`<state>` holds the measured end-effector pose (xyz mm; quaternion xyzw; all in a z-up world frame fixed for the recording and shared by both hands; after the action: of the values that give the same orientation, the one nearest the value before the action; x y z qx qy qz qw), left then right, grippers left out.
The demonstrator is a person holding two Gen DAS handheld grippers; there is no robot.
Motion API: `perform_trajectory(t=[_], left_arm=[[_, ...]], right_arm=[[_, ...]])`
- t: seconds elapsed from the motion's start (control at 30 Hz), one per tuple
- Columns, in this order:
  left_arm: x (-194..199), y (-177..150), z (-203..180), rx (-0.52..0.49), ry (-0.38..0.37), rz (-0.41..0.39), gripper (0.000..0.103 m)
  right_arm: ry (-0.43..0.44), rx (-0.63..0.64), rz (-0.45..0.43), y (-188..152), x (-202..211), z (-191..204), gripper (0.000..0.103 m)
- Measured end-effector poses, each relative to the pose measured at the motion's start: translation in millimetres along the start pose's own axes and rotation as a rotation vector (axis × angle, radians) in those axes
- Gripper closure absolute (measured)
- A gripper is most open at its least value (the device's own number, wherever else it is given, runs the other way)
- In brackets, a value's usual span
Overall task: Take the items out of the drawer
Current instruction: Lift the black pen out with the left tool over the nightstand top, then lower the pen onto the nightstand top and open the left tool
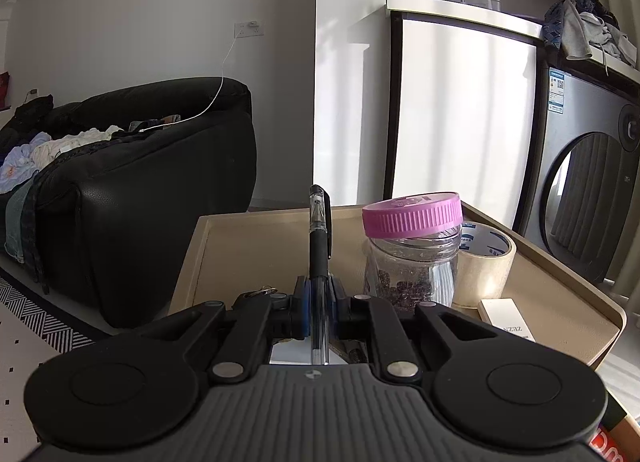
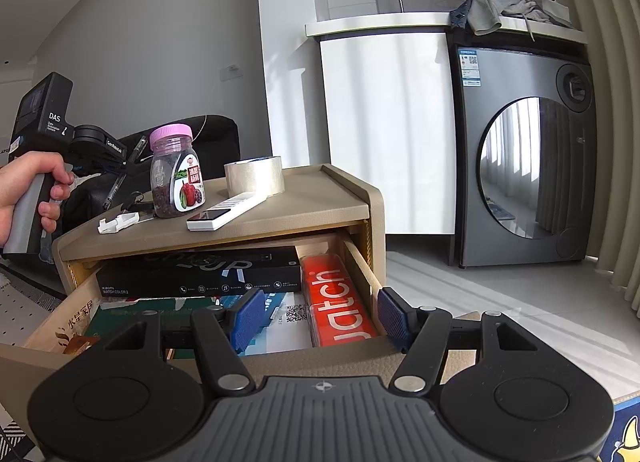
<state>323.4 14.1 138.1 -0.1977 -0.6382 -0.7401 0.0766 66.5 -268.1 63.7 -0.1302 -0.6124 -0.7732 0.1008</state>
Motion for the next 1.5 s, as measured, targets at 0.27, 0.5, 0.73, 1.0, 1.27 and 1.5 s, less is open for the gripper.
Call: perform_trajectory(t=[0.27,0.5,0.73,1.0,1.27,1.5], left_arm=[[2.8,-7.1,-7.6,-0.022,0.029,-0.010,0.058],[18.7,-6.3,-13.6,-0.060,0.113,-0.027,0.020],[42.5,-1.1,-19.9,-0.059,0.144,-0.076,0.002],[58.3,-2.8,-34.1,-0.058,0.212,-0.093,0.000],[74.5,-8.0,-32.9,-0.009,0.208,-0.119,0.000],[98.6,-12.4,-45.0,-0.018,0.194,-0.139,0.000]], right_arm=[[0.001,0.008,-0.003,-1.1,2.0,0.4,0.037],[0.001,0.012,-0.008,-1.8,2.3,1.5,0.035],[0.001,0.017,-0.005,-1.6,1.4,3.1,0.034],[0.025,0.032,0.005,-2.5,6.6,8.6,0.034],[0.030,0.061,-0.010,-0.4,18.7,14.6,0.034],[0.032,0.065,-0.007,-3.5,27.9,17.9,0.034]])
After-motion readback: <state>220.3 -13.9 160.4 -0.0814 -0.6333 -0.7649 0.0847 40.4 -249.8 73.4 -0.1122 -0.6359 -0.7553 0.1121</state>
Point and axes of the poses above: each gripper's, at about its wrist camera, not at the fingertips, and x roughly against the way its jaws point, z to its left, y to its top, the point moved 2 cm from there along -x, roughly the way its jaws point, and after that the axes turned 7 degrees about -x, right-handed, at the moved point
